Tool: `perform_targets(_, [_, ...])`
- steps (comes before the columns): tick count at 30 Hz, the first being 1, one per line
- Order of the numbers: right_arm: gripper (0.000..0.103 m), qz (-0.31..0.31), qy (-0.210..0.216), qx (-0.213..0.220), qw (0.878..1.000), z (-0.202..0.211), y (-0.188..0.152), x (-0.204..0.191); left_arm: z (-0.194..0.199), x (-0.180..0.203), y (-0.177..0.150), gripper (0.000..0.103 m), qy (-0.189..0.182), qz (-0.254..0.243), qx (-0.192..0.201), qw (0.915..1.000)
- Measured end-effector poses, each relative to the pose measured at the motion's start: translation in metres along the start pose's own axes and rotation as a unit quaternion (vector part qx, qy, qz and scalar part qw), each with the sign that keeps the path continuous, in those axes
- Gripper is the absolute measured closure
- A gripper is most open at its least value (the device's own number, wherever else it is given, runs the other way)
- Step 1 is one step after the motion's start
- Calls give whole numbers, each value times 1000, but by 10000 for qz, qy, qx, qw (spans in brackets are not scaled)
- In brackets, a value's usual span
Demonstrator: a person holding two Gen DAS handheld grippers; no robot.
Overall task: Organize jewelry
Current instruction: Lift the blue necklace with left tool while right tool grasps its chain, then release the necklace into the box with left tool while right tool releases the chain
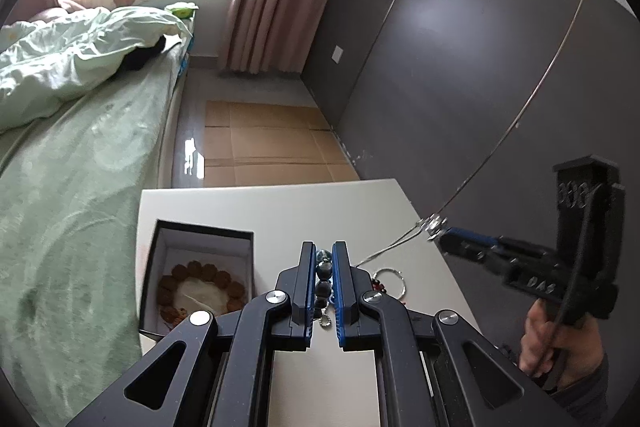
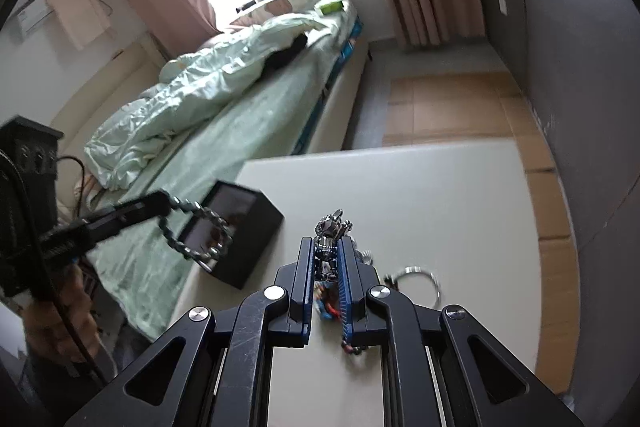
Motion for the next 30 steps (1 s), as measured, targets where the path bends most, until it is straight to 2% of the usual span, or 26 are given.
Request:
perform_targets(9, [91, 367, 44, 530, 9979, 39, 47, -37, 13, -21, 7, 95, 90, 163, 128, 9997])
perform_targets(16, [91, 702, 53, 937, 9931, 72, 86, -75, 8, -51, 7, 93, 187, 681, 193, 9973])
perform_targets(17, [91, 745, 54, 992, 9923, 76, 91, -80, 5, -55, 6, 91, 217, 779, 89, 9967])
perform_targets(19, [91, 822, 61, 1091, 9906, 83, 99, -90, -1, -63, 4, 78, 273, 948, -113, 9951])
perform_targets(21, [91, 907, 58, 1189, 9887, 90, 108, -101, -1, -68, 1, 46, 245, 1063, -132, 9939])
perform_targets(23, [91, 988, 70, 1288, 9867, 97, 116, -110, 7, -72, -1, 36, 268, 1116, 31, 9934])
perform_targets(30, [91, 1258, 127, 1605, 9789, 119, 137, -143, 23, -79, -6, 34, 382, 1098, 139, 9931])
Point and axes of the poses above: each gripper's, at about its wrist camera, not at the fingertips, and z roughly against the way its jaws point, x to its right, y to its top, the point moved 4 cm from there along -z, roughly the way its jaws point, and after that the axes turned 4 degrees about -y, right-handed, at the moved point
